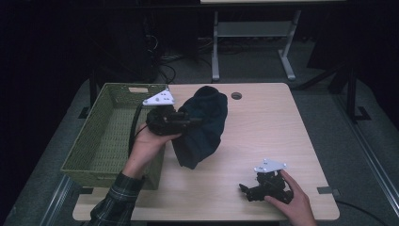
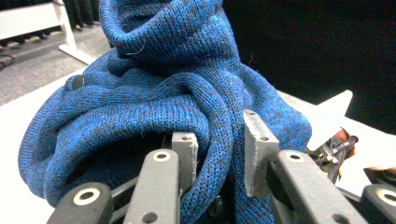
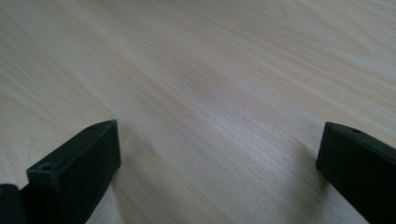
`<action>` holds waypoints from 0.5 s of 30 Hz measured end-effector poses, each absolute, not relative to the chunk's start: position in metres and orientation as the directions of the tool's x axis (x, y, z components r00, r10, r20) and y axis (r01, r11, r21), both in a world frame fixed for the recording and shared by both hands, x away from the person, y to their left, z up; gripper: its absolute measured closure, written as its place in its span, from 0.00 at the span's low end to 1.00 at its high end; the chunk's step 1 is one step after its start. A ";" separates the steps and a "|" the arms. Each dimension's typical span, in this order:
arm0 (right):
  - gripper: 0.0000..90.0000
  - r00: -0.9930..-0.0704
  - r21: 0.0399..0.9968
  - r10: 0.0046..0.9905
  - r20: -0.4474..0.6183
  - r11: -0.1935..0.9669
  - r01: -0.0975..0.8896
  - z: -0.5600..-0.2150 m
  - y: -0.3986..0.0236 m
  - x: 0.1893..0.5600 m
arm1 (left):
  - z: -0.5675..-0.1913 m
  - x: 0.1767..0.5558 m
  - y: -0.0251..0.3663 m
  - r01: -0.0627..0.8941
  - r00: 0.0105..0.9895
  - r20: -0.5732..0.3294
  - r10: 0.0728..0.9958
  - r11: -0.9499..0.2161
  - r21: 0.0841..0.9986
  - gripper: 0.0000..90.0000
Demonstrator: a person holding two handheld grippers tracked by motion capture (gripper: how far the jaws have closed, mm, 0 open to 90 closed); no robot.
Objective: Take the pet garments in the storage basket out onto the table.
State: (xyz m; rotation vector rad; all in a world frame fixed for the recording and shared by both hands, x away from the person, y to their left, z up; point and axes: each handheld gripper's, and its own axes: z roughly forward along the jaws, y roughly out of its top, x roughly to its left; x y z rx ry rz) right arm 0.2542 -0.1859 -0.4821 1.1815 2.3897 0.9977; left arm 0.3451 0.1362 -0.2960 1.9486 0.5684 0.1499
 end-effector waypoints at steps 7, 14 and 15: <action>0.00 -0.620 0.697 0.784 0.040 0.423 0.580 -0.482 -0.186 0.254 | -0.311 0.353 0.110 0.338 0.886 -0.162 0.434 -0.367 0.867 0.78; 0.00 -0.618 0.697 0.785 0.042 0.420 0.581 -0.482 -0.186 0.254 | -0.322 0.358 0.089 0.343 0.891 -0.169 0.422 -0.381 0.858 0.78; 0.00 -0.619 0.697 0.784 0.041 0.422 0.580 -0.482 -0.186 0.254 | -0.324 0.359 0.087 0.344 0.891 -0.169 0.422 -0.384 0.857 0.78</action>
